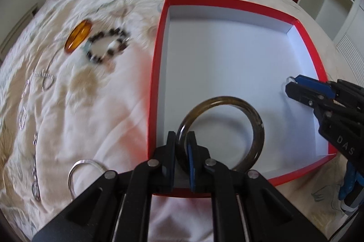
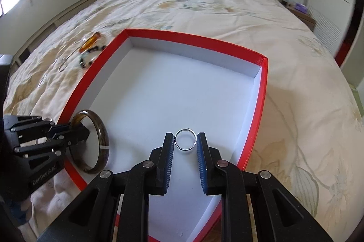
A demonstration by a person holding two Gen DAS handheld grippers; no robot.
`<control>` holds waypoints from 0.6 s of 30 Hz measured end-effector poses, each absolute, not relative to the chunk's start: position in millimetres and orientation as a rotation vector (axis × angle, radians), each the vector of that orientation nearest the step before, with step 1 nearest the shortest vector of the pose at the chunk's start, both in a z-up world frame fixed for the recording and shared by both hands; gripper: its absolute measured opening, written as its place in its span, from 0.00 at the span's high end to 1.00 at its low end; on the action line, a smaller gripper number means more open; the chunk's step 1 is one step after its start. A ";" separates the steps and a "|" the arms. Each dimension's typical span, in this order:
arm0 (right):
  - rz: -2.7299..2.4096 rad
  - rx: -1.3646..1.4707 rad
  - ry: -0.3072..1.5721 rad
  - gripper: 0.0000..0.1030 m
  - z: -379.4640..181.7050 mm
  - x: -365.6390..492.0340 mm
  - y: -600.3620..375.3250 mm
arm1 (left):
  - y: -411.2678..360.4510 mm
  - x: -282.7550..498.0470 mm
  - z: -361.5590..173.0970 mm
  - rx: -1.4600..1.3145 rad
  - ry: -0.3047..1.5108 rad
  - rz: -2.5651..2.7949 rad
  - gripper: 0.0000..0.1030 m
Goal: Organize jewelry
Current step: 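Carry the bangle and ring to the red box and open both grippers, then withdraw both grippers from the box toward the remaining jewelry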
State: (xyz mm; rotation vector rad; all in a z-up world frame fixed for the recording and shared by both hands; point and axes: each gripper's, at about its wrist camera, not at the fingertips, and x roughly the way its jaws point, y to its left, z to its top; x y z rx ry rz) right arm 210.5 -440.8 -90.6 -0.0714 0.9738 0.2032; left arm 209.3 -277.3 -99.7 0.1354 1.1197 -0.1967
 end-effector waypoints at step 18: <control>0.128 -0.114 1.019 0.62 -79.9 195.3 -423.9 | -287.1 212.2 -93.6 0.077 1.125 -0.312 0.69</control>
